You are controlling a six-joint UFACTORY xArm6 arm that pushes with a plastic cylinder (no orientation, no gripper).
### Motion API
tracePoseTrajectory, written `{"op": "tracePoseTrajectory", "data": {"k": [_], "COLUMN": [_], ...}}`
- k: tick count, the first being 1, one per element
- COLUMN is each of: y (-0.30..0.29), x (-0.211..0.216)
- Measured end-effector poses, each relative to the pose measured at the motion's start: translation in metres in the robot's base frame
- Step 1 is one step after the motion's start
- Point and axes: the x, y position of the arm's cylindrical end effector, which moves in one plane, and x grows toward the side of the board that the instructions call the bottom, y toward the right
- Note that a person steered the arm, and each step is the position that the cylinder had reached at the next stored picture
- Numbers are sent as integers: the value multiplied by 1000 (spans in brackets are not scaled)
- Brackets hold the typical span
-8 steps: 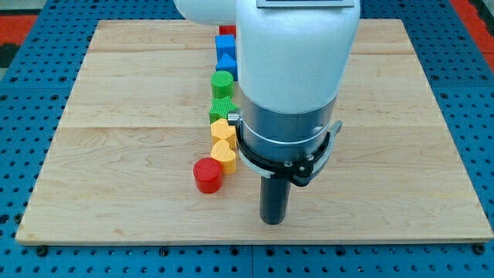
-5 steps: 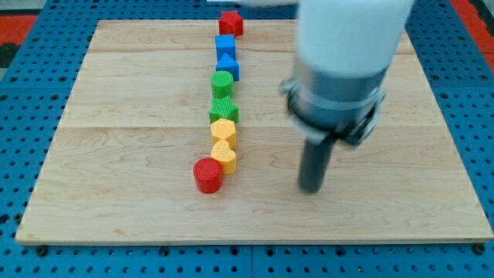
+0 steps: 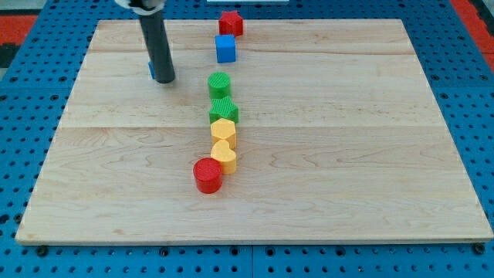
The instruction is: Separate the green circle and blue triangle from the vertical line
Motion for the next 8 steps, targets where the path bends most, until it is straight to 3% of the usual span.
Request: {"op": "tracePoseTrajectory", "data": {"k": [1,3,4,5,6,7,8], "y": [43,138,104,9,19,125,127], "x": [-19,5,18,24,22,17,51]}}
